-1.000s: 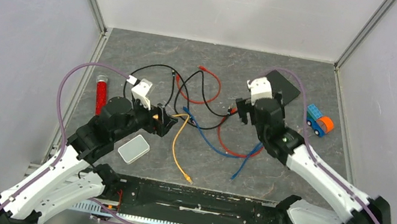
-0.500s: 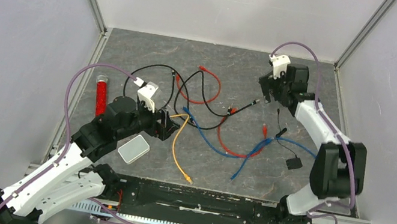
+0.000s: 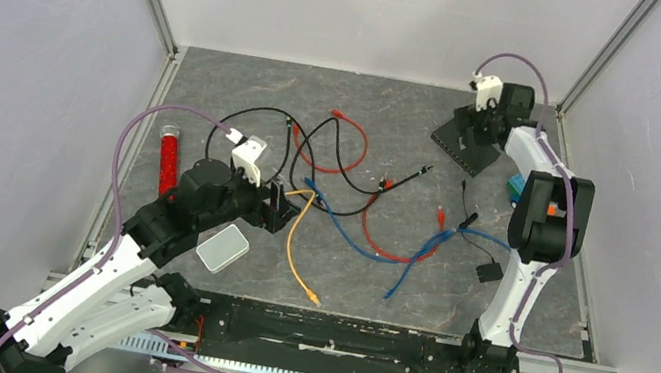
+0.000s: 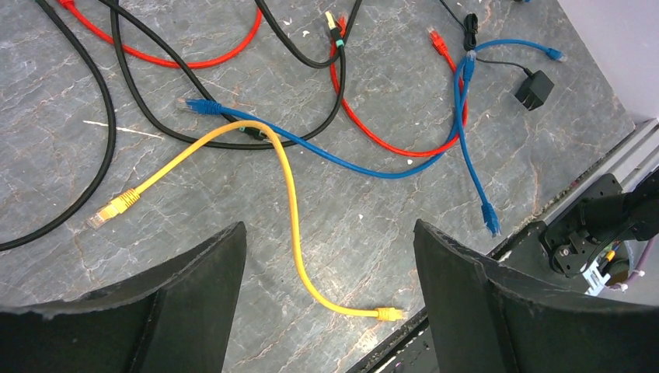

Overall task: Insert the plug into the switch port
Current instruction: Adjust the switch port at the center of the board.

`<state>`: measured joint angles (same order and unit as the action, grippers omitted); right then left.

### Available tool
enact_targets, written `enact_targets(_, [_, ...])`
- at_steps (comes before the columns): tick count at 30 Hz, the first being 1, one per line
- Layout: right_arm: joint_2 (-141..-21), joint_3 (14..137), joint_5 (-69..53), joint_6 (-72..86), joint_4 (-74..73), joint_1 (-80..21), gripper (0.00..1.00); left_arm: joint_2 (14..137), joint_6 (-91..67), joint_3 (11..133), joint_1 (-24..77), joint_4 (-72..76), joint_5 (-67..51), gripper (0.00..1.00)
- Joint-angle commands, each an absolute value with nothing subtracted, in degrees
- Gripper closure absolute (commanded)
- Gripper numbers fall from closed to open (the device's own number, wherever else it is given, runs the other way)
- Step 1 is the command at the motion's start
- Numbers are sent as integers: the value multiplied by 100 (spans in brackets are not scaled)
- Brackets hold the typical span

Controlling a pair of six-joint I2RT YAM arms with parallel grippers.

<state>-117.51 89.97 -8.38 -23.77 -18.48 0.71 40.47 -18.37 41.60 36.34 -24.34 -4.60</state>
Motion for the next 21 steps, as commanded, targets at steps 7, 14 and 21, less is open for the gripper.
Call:
enact_targets(7, [-12615, 10430, -320, -1255, -1496, 727, 30, 4230, -1426, 4247, 3612, -2373, -264, 16])
enact_targets(14, [-13143, 10855, -296, -665, -1570, 905, 38, 4317, -1415, 4264, 3615, -2372, -268, 16])
enact_targets(21, [-13181, 10618, -307, -682, -1682, 988, 40, 4370, -1397, 4289, 3612, -2355, -330, 16])
